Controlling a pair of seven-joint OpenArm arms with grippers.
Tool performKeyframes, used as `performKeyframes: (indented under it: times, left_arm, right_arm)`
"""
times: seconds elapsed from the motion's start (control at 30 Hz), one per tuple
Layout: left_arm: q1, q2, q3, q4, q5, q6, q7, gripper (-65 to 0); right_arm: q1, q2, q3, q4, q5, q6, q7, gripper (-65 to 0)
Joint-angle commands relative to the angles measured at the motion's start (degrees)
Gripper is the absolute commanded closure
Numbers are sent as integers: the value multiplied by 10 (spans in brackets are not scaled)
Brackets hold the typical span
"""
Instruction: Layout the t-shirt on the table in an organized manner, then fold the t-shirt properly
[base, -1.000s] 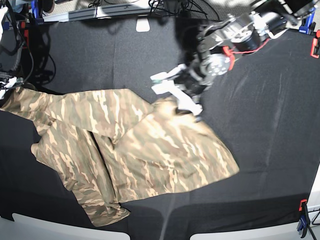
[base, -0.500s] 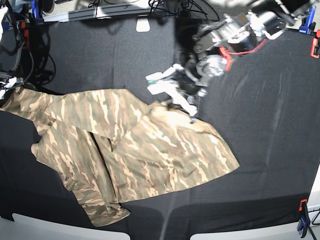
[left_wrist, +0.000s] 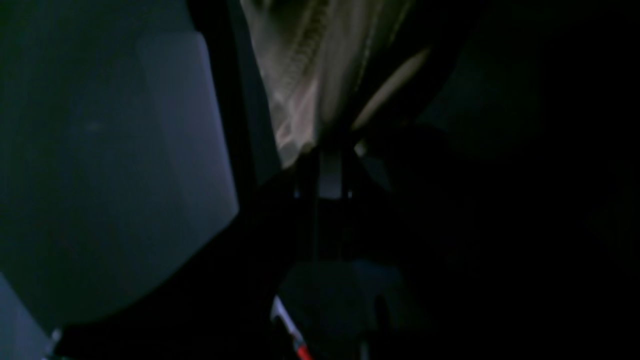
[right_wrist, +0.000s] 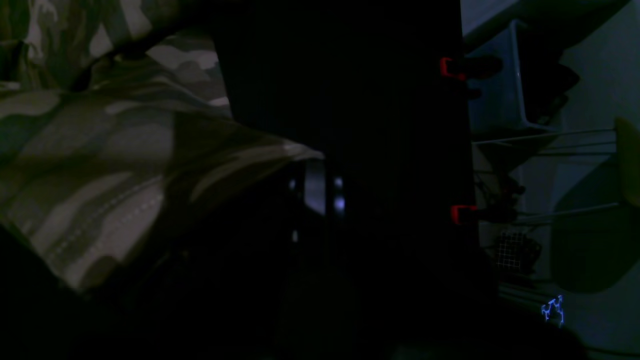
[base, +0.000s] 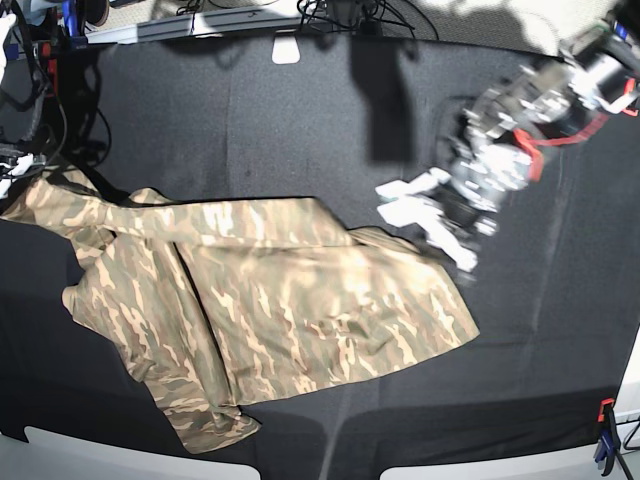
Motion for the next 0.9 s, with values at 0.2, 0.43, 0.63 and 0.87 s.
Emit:
performKeyframes:
  times: [0.2,0.43,0.63,0.87]
  left_arm:
    - [-49,-62,-4,9,6,13,-2,0]
    - [-45,-80,-4,26,-68,64,6,0]
    - [10,-80,-4,226,-2,124,70,0]
    - [67,-75,-4,407,-269,-50,14,0]
  right_arm:
    - [3,13,5,10,-43,-3,9,0]
    - [3,13,5,10,-41,-3,9,0]
    - [3,13,5,10,-42,-3,9,0]
    - [3,13,5,10,-42,-3,7,0]
